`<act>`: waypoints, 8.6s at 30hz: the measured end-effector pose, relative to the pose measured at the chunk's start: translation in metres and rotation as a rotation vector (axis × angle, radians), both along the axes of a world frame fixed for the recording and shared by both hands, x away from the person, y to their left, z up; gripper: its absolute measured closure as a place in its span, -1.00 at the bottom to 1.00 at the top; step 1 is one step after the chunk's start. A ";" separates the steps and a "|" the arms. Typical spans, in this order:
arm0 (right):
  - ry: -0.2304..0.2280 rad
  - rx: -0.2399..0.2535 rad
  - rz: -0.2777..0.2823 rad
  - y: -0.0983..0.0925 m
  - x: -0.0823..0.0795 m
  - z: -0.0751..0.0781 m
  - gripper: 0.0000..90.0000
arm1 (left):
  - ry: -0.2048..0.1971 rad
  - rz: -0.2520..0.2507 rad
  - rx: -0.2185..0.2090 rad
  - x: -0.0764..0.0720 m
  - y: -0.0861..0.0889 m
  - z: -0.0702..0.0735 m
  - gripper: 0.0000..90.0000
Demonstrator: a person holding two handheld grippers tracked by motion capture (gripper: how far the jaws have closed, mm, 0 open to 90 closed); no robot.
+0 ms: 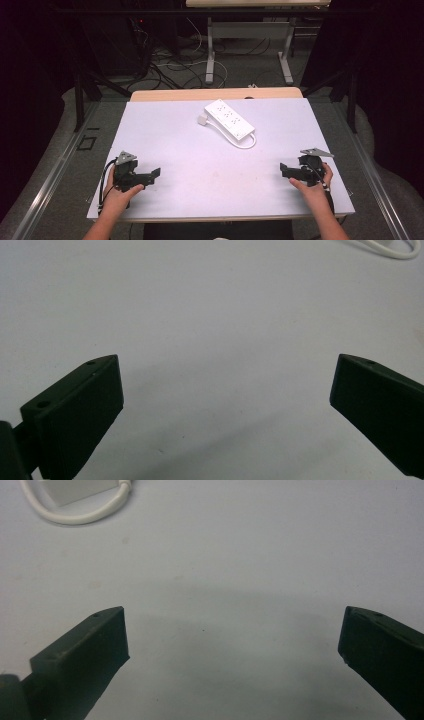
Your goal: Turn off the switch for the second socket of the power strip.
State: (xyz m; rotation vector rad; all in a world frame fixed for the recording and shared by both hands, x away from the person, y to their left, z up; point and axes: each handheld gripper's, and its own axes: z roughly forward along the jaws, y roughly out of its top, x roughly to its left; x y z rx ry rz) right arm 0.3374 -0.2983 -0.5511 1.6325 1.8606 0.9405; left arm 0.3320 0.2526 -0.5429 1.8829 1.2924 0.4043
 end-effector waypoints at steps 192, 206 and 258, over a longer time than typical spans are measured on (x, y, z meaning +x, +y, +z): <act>0.044 -0.045 0.352 0.190 0.210 0.072 0.92 | 0.005 0.016 -0.012 -0.004 -0.002 -0.001 -0.92; 0.075 -0.053 0.360 0.195 0.216 0.057 1.00 | 0.010 0.017 -0.018 -0.004 -0.001 -0.001 -0.92; 0.057 -0.060 0.358 0.211 0.232 0.019 1.00 | 0.010 0.013 -0.023 -0.005 -0.001 -0.001 -0.91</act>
